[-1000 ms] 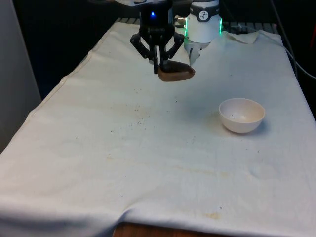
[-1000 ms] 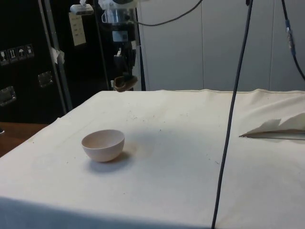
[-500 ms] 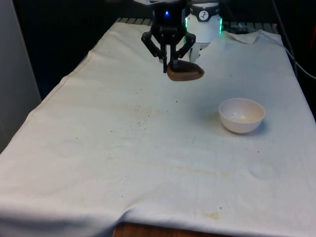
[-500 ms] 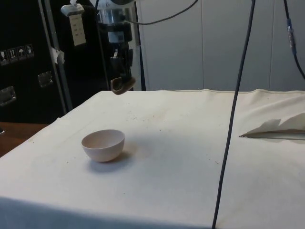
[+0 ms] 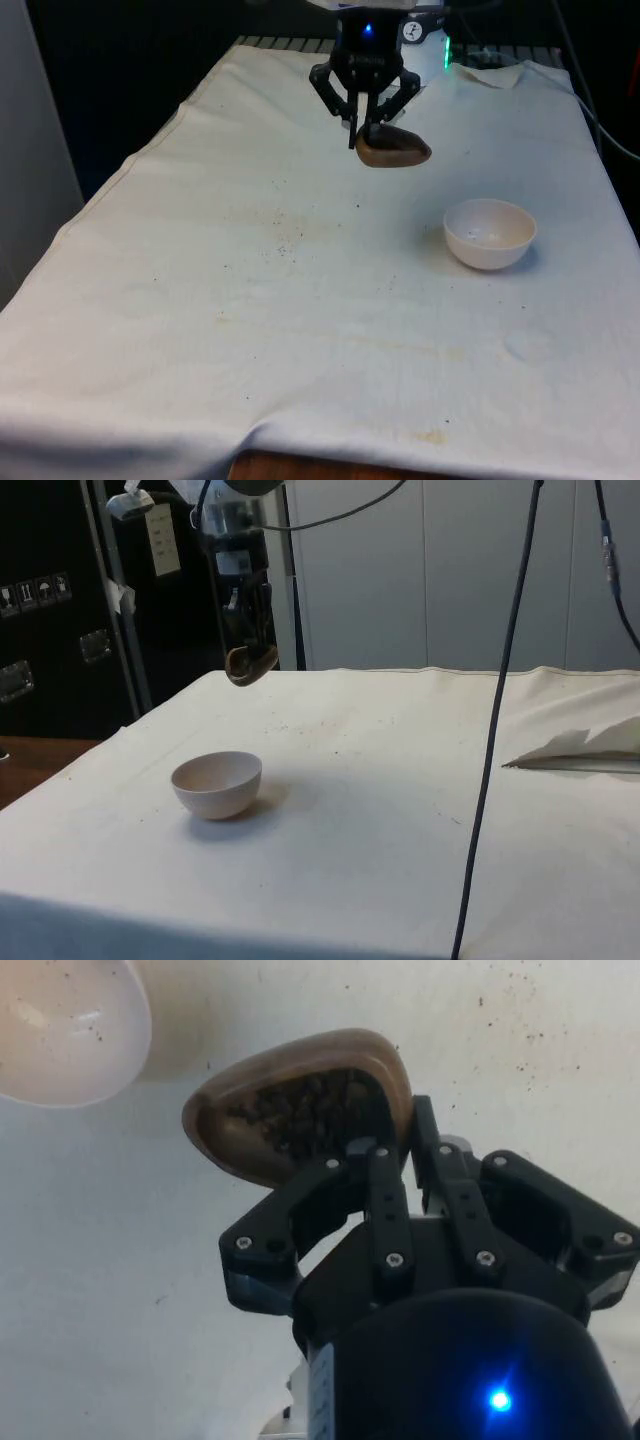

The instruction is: Pour the coffee beans from the cup into the bowl.

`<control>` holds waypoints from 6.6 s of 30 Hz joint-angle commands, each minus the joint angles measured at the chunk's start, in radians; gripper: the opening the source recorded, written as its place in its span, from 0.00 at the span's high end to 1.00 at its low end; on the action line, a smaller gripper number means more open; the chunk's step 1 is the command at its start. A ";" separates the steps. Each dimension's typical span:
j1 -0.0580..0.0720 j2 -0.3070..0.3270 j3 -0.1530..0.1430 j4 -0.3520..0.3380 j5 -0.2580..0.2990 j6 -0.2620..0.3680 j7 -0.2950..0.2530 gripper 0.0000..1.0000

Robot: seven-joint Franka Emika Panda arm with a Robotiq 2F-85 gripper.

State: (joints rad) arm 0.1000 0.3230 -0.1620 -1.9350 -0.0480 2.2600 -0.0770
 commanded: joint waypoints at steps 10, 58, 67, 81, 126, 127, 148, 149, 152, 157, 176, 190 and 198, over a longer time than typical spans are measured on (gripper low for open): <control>0.009 -0.002 0.034 0.000 -0.111 -0.003 0.107 1.00; 0.010 0.034 0.253 0.031 -0.567 -0.134 0.558 1.00; 0.009 0.055 0.300 0.051 -0.634 -0.187 0.625 1.00; 0.010 0.102 0.380 0.090 -0.753 -0.292 0.732 1.00; 0.013 0.238 0.549 0.210 -1.069 -0.603 0.878 1.00; 0.013 0.240 0.553 0.209 -1.075 -0.608 0.884 1.00; 0.012 0.304 0.642 0.242 -1.178 -0.707 0.949 1.00; 0.019 0.305 0.641 0.245 -1.182 -0.717 0.951 1.00; 0.018 0.304 0.655 0.235 -1.204 -0.728 0.962 1.00; 0.014 0.298 0.665 0.217 -1.228 -0.733 0.975 1.00; 0.014 0.278 0.678 0.149 -1.317 -0.738 1.026 1.00; 0.015 0.276 0.683 0.111 -1.390 -0.746 1.052 1.00; 0.015 0.272 0.693 0.086 -1.429 -0.759 1.068 1.00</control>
State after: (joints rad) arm 0.1140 0.6020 0.5300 -1.8400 -1.4720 1.4970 0.9890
